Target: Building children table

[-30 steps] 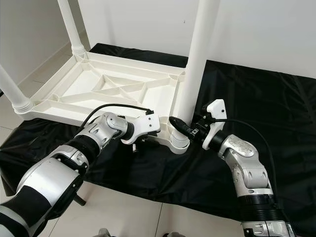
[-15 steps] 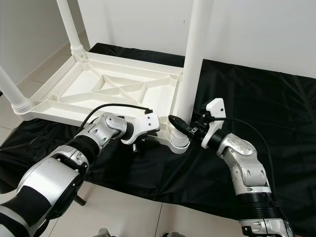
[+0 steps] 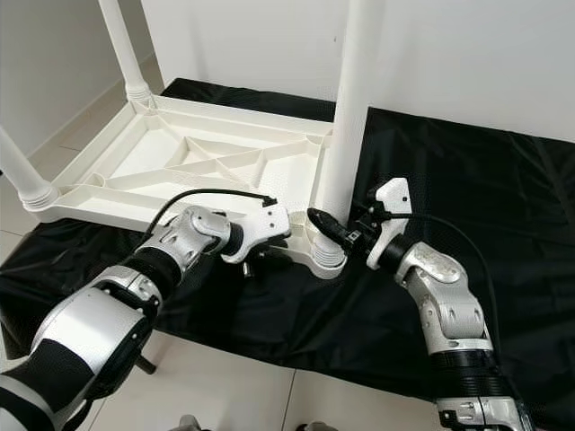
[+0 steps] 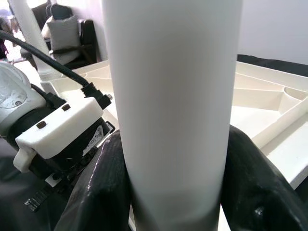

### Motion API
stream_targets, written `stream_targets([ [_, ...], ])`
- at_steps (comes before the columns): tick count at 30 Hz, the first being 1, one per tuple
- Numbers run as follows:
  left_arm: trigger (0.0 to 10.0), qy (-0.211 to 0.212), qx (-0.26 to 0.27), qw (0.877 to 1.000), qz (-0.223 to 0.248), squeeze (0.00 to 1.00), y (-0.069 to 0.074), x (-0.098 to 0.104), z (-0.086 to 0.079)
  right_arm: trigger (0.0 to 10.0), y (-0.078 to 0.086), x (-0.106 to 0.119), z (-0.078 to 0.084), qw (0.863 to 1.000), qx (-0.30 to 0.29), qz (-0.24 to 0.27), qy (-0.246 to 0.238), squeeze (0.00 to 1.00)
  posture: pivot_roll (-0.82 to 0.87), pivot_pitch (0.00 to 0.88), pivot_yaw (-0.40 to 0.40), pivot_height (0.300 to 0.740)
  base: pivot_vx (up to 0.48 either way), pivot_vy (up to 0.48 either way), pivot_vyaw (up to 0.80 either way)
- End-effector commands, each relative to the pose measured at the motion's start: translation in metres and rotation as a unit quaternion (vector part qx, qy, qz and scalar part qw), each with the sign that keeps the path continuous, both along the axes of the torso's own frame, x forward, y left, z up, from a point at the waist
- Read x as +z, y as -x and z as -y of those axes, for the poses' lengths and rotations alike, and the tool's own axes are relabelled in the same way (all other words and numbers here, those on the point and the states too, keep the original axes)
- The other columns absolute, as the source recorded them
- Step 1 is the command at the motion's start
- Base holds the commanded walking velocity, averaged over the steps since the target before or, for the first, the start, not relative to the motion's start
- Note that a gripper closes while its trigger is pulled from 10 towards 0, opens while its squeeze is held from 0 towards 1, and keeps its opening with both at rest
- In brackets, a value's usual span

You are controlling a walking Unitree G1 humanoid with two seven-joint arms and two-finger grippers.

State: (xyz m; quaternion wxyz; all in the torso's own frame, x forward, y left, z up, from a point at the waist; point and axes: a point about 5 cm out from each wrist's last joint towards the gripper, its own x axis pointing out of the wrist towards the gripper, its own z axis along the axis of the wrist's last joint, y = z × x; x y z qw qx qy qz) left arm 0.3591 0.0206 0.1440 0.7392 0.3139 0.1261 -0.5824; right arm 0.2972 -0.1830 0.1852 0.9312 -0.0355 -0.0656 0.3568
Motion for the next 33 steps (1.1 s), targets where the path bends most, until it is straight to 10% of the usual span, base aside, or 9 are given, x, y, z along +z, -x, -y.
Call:
stream_targets([
  [1, 10.0, 0.025, 0.038, 0.999, 0.015, 0.0, -0.002, -0.003, 0.0, 10.0, 0.005, -0.017, 0.004, 0.999, -0.009, -0.038, -0.005, 0.0, -0.07, 0.07, 0.002, 0.74, 0.0, 0.0, 0.0],
  [33, 10.0, 0.026, 0.033, 0.999, 0.023, 0.0, -0.005, 0.006, 0.0, 10.0, 0.016, -0.028, -0.007, 0.998, 0.006, -0.054, -0.018, 0.0, -0.08, 0.059, 0.005, 0.74, 0.0, 0.0, 0.0],
])
